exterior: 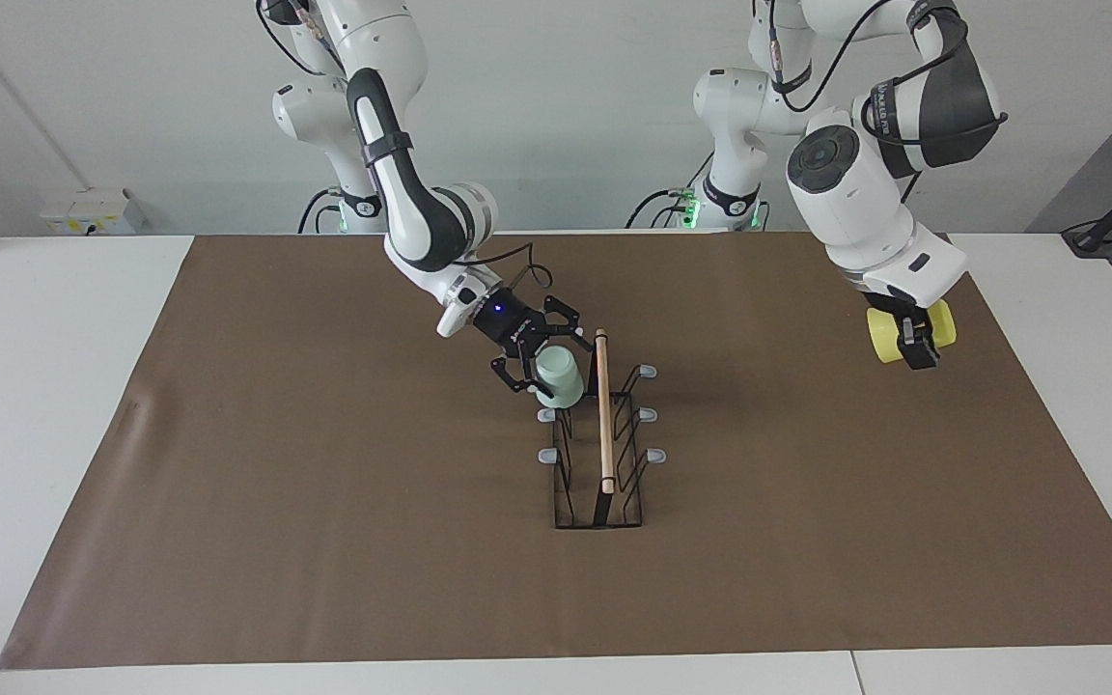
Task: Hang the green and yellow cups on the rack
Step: 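Lower the green cup onto a rack peg with the right gripper, then open the right gripper and withdraw while the left gripper carries the yellow cup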
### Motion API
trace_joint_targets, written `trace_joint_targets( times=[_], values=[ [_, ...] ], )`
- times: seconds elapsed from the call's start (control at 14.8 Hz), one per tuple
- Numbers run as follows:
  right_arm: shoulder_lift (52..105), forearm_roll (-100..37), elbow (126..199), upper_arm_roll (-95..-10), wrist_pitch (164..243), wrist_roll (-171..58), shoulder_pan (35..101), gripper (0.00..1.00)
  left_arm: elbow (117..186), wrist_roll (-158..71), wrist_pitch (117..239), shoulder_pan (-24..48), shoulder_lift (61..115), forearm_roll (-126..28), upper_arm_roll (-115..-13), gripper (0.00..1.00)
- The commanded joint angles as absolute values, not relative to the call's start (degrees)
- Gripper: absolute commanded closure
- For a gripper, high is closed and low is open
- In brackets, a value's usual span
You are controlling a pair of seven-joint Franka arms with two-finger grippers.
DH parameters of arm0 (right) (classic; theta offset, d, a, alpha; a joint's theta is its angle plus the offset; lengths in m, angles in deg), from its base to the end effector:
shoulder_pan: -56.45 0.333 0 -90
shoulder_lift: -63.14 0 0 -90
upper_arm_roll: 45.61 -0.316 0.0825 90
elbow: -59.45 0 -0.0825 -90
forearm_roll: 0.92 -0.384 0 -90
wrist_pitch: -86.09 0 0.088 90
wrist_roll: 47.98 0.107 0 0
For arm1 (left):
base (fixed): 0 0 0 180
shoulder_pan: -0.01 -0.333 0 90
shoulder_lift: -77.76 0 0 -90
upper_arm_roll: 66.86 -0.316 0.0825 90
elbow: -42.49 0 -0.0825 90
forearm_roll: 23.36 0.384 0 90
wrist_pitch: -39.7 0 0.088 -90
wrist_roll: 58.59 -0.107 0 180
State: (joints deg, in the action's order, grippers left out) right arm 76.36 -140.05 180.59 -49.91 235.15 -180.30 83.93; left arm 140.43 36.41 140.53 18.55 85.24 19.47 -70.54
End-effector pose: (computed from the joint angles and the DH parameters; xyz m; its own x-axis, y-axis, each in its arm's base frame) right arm 0.4936 0.2893 0.3055 0.4399 0.0402 0.8971 0.6907 -0.6537 -0.3093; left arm 0.5953 -0.0976 0.5227 0.2802 0.6872 0.6702 0.9459 -0.3165 -0.0710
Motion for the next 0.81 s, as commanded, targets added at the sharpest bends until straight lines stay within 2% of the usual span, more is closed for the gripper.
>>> trace_joint_targets(
  times=[0.0,0.27,0.74],
  values=[
    [75.27,-140.5,177.42,-50.18,240.32,-179.2,84.05,0.0,139.35,38.69,138.67,20.3,85.58,20.67,-71.25,1.0],
    [75.0,-136.38,174.24,-50.71,245.26,-178.85,84.14,0.0,135.93,40.89,134.9,22.85,88.56,20.76,-71.34,1.0],
    [74.65,-112.05,173.8,-50.71,242.82,-178.93,76.59,0.0,131.1,47.13,129.71,27.34,95.06,22.25,-71.43,1.0]
  ],
)
